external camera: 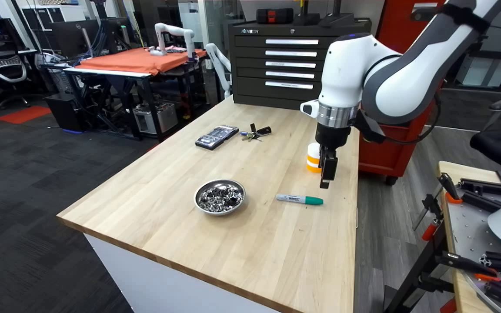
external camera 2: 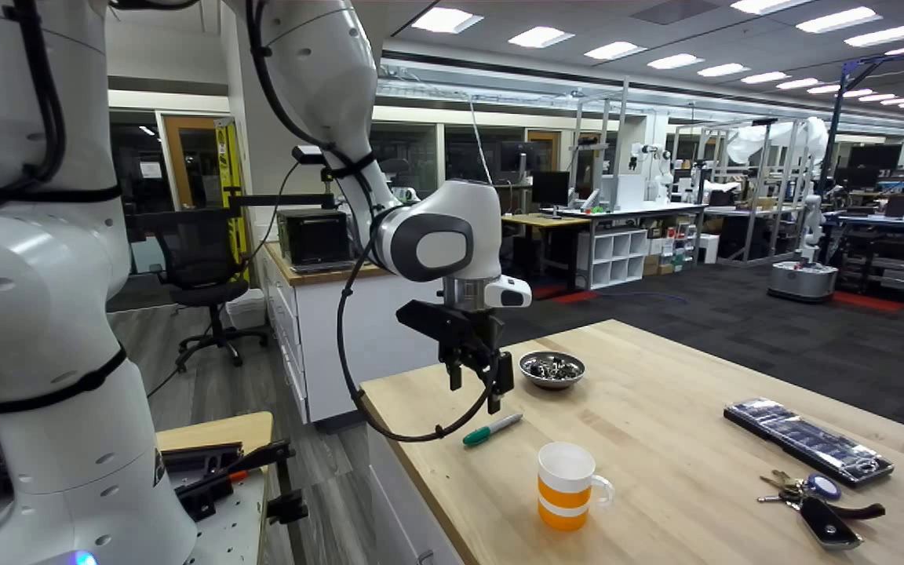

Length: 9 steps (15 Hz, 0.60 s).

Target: Put the marker in the cup

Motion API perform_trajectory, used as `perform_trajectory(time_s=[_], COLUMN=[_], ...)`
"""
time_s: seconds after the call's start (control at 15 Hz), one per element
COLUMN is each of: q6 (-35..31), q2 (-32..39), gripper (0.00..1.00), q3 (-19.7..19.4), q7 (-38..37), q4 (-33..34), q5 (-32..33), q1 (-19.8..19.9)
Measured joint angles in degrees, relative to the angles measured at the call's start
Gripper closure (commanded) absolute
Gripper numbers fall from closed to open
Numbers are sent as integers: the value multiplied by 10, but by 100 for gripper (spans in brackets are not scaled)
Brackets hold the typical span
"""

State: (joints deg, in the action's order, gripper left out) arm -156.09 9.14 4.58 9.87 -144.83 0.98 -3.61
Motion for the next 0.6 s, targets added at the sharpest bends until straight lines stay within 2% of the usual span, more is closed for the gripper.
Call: perform_trajectory(time_s=[0.27,0.6], q6=[-43,-58], q2=[43,82], gripper=[0,0], q3=[-1,6], q7=[0,3], q4=[8,32], q5=[0,-3], q1=[3,7])
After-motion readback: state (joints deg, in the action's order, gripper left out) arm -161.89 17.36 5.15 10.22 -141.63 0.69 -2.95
